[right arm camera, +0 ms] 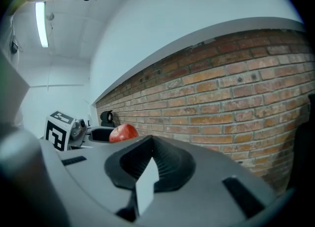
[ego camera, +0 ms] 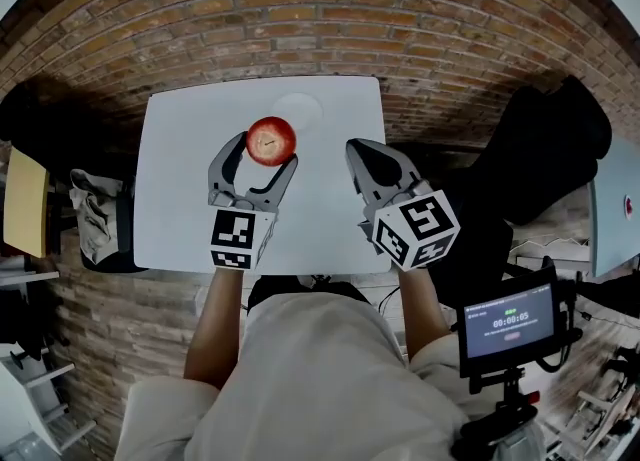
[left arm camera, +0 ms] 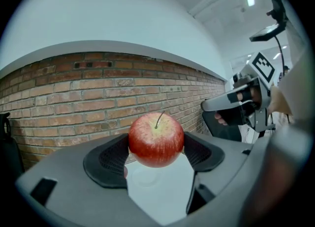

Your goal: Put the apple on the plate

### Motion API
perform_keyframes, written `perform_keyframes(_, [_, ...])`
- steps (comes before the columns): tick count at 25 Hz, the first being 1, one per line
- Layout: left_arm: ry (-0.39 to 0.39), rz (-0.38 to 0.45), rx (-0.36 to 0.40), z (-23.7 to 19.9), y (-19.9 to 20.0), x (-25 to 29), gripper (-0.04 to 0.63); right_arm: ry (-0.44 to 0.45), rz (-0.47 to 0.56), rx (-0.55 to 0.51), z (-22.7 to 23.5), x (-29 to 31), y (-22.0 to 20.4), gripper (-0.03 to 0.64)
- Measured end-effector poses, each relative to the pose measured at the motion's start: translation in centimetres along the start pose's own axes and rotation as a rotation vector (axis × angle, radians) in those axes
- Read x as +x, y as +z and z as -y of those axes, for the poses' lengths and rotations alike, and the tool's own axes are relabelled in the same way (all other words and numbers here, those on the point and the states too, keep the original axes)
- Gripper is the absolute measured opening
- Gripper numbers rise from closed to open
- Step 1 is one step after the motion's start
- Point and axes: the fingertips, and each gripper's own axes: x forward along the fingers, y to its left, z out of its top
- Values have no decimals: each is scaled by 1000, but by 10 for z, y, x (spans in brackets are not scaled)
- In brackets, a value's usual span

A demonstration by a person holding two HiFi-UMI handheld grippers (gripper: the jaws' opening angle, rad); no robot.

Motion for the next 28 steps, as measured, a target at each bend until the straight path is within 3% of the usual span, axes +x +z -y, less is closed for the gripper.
perform_keyframes(20, [-157,-127,-1,-39,-79,115,359,-118,-102,104,49,73,-52,3])
perform_keyframes(28, [-173,-183,-50,-42,-112,148,359,-147,-144,125,64,84,-69,3])
